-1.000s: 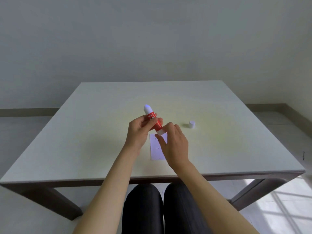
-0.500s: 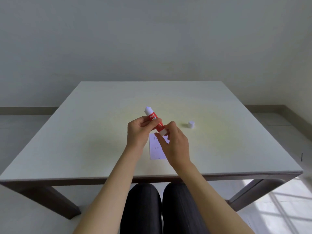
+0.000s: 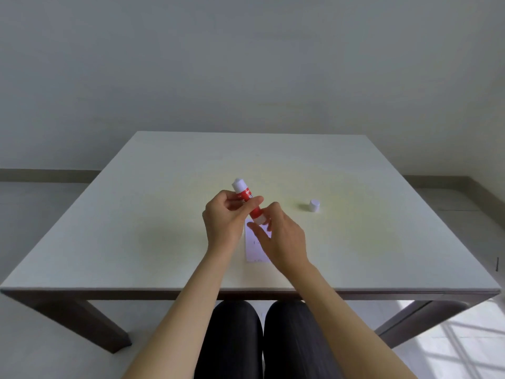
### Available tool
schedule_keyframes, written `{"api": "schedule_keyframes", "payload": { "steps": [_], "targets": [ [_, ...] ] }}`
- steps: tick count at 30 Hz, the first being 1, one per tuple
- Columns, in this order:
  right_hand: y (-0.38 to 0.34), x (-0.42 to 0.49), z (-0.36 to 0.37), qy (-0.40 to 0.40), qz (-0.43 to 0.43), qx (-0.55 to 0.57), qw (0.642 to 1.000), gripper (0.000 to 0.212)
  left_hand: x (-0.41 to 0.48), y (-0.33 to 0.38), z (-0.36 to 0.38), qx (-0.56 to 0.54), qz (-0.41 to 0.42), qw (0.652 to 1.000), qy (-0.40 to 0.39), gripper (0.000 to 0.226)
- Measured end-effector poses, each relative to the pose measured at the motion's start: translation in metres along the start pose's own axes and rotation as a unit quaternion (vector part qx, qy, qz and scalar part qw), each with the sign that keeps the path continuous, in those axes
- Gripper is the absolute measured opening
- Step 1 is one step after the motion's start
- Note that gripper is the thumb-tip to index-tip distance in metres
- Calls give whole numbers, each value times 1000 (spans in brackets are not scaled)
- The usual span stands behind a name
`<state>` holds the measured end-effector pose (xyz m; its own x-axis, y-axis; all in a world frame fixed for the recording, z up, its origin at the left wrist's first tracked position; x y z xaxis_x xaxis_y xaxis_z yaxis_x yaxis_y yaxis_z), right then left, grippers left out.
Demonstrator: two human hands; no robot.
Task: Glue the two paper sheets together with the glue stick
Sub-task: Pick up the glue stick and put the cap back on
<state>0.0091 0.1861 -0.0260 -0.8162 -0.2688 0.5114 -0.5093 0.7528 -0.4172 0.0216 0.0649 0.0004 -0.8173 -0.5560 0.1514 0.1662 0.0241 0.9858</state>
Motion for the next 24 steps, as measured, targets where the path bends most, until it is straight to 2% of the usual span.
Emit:
{"api": "schedule_keyframes", "payload": {
  "steps": [2,3,4,6,7,10,13,15,17,19,21,24],
  "targets": [
    [23,13,-1,-67,-20,7,998,60,2,0,-7,39,24,999,5,21],
    [41,22,-3,-71,-9,-43,997,71,3,0,-12,65,38,997,1,18],
    [60,30,-5,-65,18,-117,991,73,5,1,-17,98,56,994,-6,17],
    [93,40,-8,-82,80,-251,961,63,8,2,-25,171,98,980,-19,17],
    [105,40,-6,-107,101,-285,947,59,9,2,-28,205,118,971,-22,18],
    [125,35,1,-146,118,-282,941,47,9,3,-32,270,164,949,-23,17],
    [125,33,-4,-94,129,-198,967,34,7,3,-32,296,176,939,-19,22],
    [112,35,-11,-59,176,-33,982,26,6,2,-30,302,179,936,-22,24],
    [83,37,-20,-51,213,214,952,23,5,1,-27,305,184,934,-30,24],
    [53,41,-26,-59,189,362,911,19,3,3,-23,307,186,933,-37,24],
    [31,43,-29,-81,158,407,896,19,1,6,-21,309,190,931,-40,26],
    [17,44,-32,-95,146,405,897,22,-1,11,-20,313,205,927,-41,27]
  ]
}}
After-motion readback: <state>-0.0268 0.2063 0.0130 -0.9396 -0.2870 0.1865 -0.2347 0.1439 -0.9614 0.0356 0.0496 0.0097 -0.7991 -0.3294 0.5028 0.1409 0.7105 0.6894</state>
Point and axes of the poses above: each hand's wrist, its own x-axis towards the middle knuckle, its own z-axis out of the palm, y = z × x, the point moved 2 cm from there along x, towards the middle knuckle, and after that the axes turned 12 degrees about -x, right-handed, at the moved point
